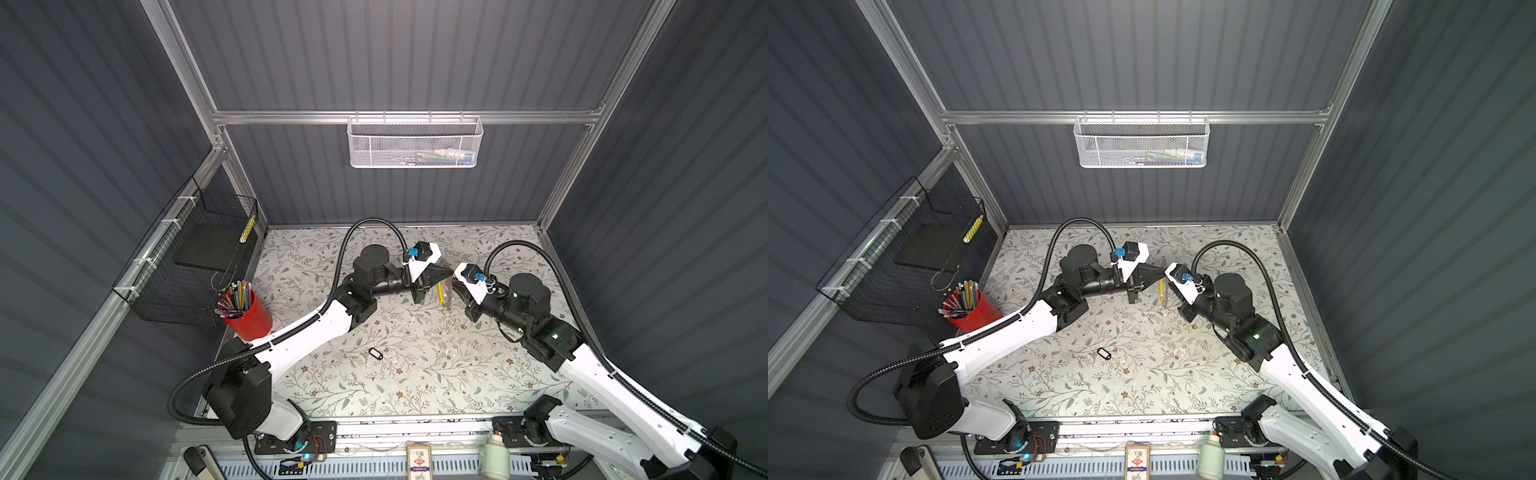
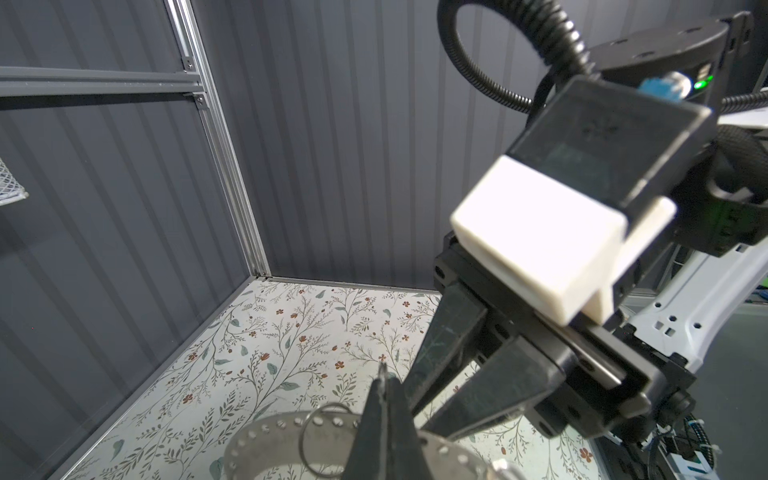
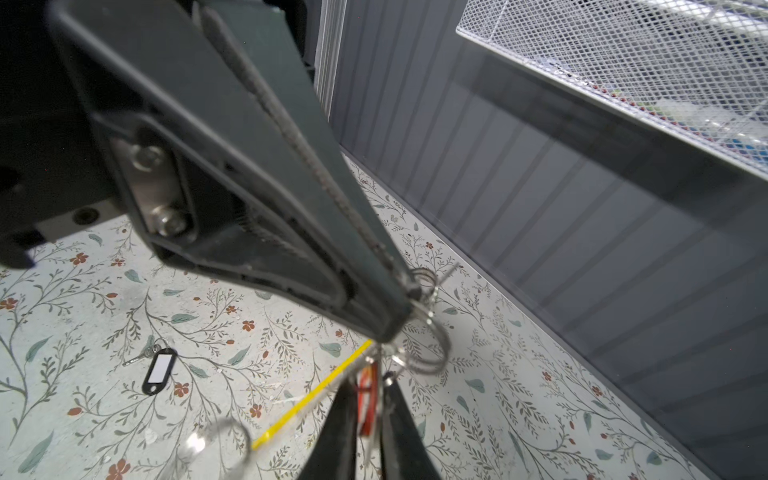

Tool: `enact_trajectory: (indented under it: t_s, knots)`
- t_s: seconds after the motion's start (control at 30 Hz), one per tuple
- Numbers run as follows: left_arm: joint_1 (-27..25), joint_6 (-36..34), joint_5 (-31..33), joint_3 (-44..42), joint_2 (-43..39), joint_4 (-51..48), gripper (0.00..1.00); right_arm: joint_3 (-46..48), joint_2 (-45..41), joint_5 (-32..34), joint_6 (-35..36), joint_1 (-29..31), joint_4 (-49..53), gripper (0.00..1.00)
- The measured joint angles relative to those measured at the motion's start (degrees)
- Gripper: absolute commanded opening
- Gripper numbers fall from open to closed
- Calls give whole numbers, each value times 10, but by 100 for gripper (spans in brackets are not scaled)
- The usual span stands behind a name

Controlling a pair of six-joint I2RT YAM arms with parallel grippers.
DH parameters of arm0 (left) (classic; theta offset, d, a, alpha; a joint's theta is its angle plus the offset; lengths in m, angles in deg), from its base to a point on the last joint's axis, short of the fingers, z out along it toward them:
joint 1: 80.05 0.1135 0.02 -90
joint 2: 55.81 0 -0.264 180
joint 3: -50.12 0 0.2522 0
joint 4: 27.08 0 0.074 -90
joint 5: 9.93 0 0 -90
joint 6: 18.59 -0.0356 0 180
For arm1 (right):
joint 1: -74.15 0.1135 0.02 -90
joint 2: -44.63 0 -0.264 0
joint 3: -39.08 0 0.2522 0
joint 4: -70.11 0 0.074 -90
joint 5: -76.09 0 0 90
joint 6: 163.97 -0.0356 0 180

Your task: Put the keys on the keyring

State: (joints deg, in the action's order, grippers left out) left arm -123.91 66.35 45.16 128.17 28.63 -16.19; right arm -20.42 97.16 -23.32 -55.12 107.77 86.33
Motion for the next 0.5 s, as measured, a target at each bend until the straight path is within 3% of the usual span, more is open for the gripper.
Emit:
enact_trajectory:
  t_s: [0.2,0.5]
  knots:
    - [0,3,-21,-2,0,19,0,31,-57,-2,21,-11,5,34]
    - [7,50,-104,-7,23,88,0,71,-135,-118,14,-100,4,27]
